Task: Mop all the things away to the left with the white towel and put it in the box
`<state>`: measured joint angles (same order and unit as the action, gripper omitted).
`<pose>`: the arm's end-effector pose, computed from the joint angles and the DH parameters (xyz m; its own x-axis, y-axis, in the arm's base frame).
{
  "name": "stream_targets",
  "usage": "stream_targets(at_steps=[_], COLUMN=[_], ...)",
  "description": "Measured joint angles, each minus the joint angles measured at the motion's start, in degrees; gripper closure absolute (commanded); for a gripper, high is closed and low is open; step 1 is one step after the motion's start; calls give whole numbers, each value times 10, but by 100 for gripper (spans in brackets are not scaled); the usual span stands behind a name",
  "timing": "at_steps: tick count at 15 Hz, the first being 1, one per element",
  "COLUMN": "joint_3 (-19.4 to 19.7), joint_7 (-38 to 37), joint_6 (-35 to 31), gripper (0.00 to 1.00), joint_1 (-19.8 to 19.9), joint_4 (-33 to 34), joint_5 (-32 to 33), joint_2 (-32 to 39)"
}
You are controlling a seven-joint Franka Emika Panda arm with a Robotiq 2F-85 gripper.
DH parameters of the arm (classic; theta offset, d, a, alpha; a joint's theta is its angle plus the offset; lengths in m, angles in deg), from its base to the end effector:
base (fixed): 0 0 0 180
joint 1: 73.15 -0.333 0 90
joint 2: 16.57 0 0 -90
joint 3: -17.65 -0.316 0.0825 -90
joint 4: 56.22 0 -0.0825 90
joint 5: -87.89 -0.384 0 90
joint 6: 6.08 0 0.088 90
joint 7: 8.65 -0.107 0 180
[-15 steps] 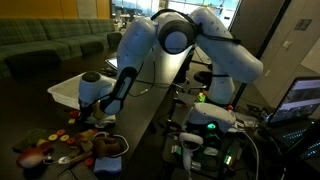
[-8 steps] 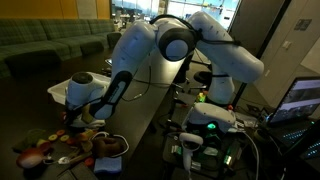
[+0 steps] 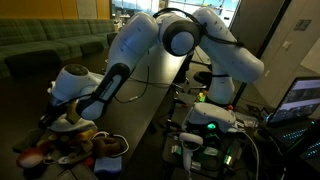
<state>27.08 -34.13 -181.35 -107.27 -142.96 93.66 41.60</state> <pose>0.6495 0.3366 0.1202 0.8355 0.1597 0.5257 0.2078 -0.9776 -0.0332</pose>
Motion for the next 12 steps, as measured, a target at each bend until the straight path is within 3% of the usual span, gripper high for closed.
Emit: stream_targets(at_steps=[7, 12], joint_3=[-4, 78], joint_7=[5, -43], joint_6=[-27, -18], gripper=[94, 94], joint_1=[66, 97], joint_4=[-16, 2], joint_5=[-93, -130], joint_2=[-122, -166])
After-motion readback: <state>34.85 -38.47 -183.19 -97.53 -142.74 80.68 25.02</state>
